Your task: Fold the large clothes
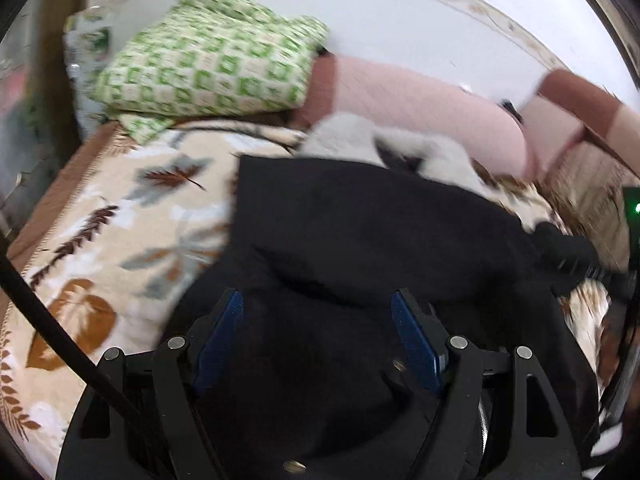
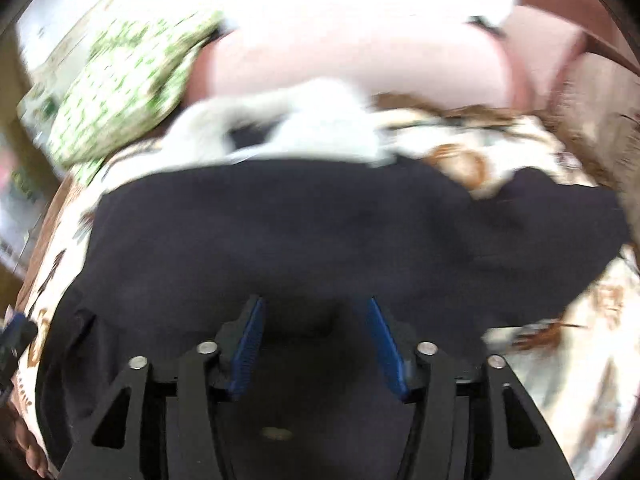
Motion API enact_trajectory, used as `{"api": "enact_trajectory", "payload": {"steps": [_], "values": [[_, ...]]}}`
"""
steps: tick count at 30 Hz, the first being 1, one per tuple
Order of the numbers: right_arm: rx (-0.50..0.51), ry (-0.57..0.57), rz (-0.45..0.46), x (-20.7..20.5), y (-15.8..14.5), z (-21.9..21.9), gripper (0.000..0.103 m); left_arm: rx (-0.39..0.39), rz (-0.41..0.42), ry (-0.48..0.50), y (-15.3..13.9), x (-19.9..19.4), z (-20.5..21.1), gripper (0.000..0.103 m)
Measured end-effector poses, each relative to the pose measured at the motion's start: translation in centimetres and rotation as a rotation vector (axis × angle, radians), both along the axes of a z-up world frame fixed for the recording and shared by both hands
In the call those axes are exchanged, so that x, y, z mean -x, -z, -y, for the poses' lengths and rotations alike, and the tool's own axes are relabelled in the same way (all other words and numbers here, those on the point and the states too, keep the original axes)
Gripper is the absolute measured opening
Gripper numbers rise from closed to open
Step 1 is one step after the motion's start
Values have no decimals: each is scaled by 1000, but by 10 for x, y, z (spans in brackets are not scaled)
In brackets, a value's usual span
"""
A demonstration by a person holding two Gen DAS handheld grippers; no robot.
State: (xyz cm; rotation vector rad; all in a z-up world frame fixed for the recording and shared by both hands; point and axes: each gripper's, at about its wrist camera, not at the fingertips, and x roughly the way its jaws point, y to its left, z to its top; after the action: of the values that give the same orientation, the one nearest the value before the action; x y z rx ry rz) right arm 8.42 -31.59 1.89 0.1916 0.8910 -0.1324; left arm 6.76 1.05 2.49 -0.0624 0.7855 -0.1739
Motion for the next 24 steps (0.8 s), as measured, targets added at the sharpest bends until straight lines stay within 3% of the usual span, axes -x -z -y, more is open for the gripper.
{"api": "enact_trajectory", "payload": {"steps": [4, 7, 11, 16, 21, 24], "values": [[-28, 243, -6, 31, 8, 110, 71, -52, 17, 57, 5, 9, 24, 76], [-131, 430, 20, 56, 25, 194, 71, -76, 36, 78, 5, 13, 34, 76], [-303, 580, 52, 65, 53, 271, 72, -78, 34, 90, 9, 10, 36, 79], [-494, 709, 125, 55, 82, 320, 76, -97, 11, 103, 21, 3, 40, 79], [-562, 757, 148, 32, 100, 344, 77, -124, -1, 121, 30, 0, 45, 79], [-545, 786, 168, 23, 104, 351, 77, -138, -6, 127, 33, -1, 47, 79]]}}
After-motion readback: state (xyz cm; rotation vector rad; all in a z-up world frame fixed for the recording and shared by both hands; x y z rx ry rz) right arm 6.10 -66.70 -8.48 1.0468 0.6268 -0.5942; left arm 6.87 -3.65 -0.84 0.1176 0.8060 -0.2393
